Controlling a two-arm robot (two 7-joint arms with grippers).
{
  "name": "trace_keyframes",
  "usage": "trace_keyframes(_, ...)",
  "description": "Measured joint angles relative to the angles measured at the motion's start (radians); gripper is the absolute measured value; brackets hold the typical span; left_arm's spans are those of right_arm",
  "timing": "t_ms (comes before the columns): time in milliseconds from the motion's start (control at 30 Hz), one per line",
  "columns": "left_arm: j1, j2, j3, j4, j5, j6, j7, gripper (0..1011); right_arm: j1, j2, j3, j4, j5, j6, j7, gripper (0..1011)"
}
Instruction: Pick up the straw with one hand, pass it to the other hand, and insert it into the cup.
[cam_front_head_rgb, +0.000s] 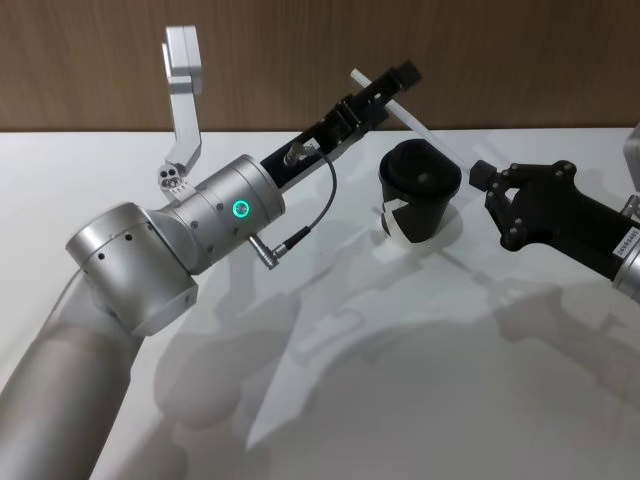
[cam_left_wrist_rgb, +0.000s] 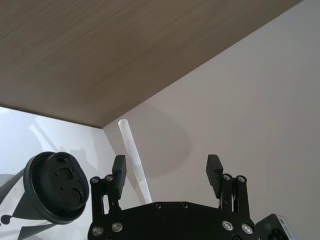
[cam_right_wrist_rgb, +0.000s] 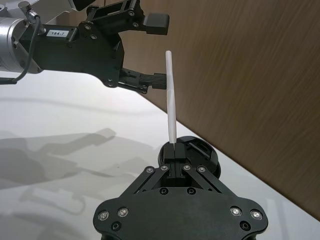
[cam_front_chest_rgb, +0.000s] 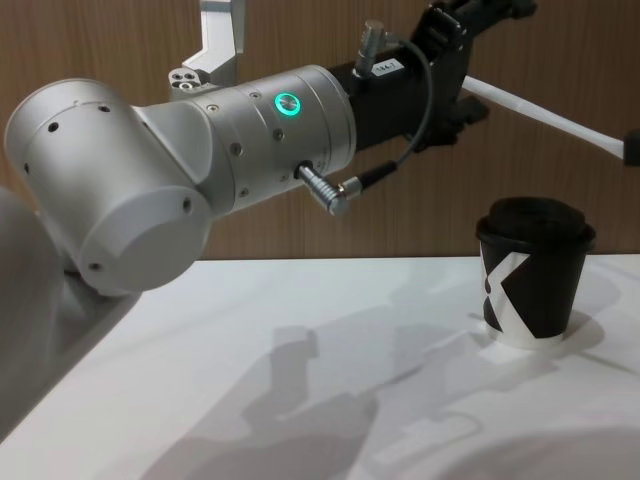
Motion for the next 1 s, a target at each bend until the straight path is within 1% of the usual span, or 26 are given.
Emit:
trace_keyframes(767,-0.031,-0.022,0.018,0.057,-0.02,-0.017,0.015,1002,0.0,0.0,0.0,0.0,0.0,0.0,0.0,0)
trace_keyframes(900,-0.033,-0.024,0.02,0.062,-0.021,-0.018,0.015,933,0.0,0.0,0.0,0.0,0.0,0.0,0.0,0)
trace_keyframes(933,-0.034,-0.024,0.021,0.064,-0.022,-0.019,0.016,886,0.0,0.0,0.0,0.0,0.0,0.0,0.0,0)
trace_keyframes(1000,-0.035,-0.024,0.021,0.065,-0.022,-0.019,0.016,859,0.0,0.0,0.0,0.0,0.0,0.0,0.0,0)
